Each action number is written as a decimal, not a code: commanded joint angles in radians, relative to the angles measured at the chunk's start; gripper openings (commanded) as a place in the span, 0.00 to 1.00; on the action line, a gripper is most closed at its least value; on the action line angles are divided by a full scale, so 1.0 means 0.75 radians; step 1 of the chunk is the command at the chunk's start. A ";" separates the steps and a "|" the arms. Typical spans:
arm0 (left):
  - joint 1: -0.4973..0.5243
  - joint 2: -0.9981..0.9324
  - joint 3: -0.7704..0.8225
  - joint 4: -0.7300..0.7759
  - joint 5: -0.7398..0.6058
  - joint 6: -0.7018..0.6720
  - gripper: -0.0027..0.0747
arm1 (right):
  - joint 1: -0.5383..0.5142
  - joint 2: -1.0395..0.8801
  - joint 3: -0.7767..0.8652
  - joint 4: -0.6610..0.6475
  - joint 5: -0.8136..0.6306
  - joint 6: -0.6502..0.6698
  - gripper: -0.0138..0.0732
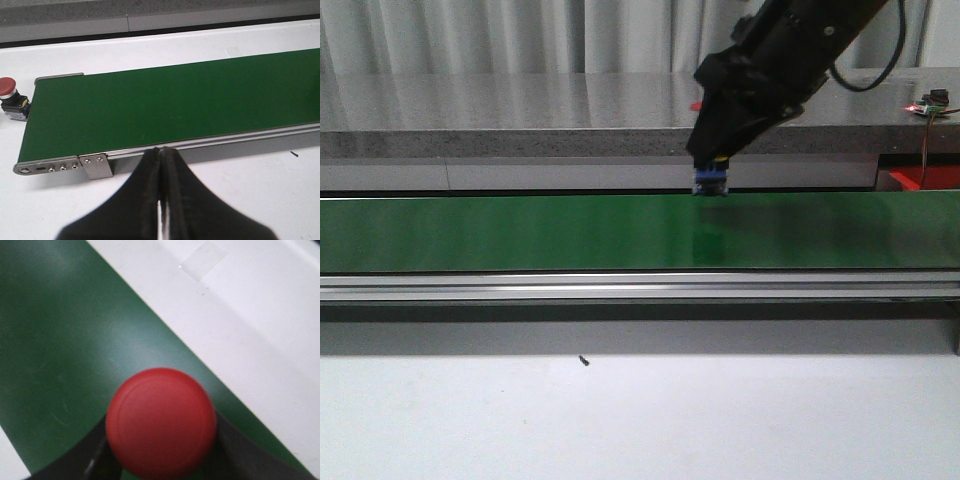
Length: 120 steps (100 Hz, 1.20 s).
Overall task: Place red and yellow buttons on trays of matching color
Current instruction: 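Move the right gripper onto the second red button, grasp and lift it, then lower the second red button into the red tray and open the right gripper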
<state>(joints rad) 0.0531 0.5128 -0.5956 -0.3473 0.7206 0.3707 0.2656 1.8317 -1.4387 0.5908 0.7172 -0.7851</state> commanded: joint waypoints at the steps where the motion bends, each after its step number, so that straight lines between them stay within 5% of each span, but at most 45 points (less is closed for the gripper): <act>1: -0.010 0.003 -0.033 -0.030 -0.076 -0.001 0.01 | -0.064 -0.118 -0.033 0.043 -0.023 -0.011 0.29; 41: -0.010 0.003 -0.033 -0.030 -0.076 -0.001 0.01 | -0.483 -0.212 -0.030 0.059 0.019 -0.009 0.29; 70: -0.010 0.003 -0.033 -0.030 -0.076 -0.001 0.01 | -0.787 -0.210 -0.030 0.106 -0.143 -0.009 0.29; 120: -0.010 0.003 -0.033 -0.030 -0.076 -0.001 0.01 | -0.950 -0.008 -0.030 0.213 -0.404 -0.009 0.29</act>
<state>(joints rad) 0.0531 0.5128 -0.5956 -0.3473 0.7206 0.3707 -0.4419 1.8460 -1.4354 0.6971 0.5031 -0.7851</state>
